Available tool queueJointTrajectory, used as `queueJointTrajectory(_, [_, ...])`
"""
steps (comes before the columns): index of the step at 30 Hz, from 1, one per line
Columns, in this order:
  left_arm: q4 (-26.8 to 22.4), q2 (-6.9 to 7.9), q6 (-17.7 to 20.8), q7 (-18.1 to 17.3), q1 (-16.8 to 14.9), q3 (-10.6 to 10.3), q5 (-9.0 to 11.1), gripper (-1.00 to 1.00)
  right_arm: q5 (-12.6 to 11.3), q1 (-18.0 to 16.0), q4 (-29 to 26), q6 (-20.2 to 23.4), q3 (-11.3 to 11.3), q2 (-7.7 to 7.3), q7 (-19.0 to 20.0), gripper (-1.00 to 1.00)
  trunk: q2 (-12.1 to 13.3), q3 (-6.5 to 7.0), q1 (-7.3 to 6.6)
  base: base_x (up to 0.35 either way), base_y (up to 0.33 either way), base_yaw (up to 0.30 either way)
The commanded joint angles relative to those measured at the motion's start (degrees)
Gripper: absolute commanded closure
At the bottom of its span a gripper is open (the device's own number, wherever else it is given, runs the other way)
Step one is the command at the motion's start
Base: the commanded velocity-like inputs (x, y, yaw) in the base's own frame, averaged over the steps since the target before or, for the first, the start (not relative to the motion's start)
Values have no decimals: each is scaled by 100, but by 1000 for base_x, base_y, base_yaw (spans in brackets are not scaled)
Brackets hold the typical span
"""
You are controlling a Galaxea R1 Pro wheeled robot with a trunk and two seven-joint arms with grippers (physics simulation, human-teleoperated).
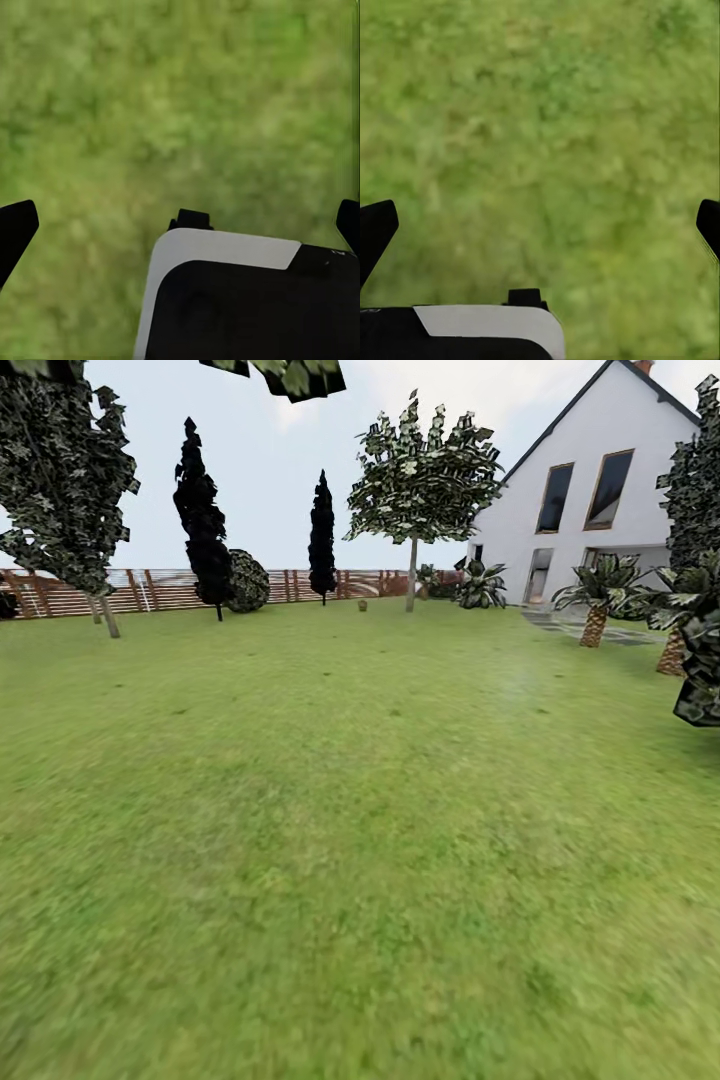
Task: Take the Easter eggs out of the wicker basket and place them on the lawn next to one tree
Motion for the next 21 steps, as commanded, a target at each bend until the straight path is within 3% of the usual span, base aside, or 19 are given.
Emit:
queueJointTrajectory(1, [-2, -3, -15, -2, -1, 17, -10, -100, 4, -3, 4, -15, 4, 0, -17, -100, -1, -5, 3, 300, -70, 0])
queueJointTrajectory(9, [0, -13, -90, -2, -1, 9, -18, -100, 5, -1, 4, -22, 4, 0, -17, -100, 79, 31, -41, 297, -82, 0])
queueJointTrajectory(21, [9, -16, -370, -2, -1, -1, -21, -100, 4, -1, -5, -24, 4, 0, -17, -100, 440, 193, -239, 294, -94, 0])
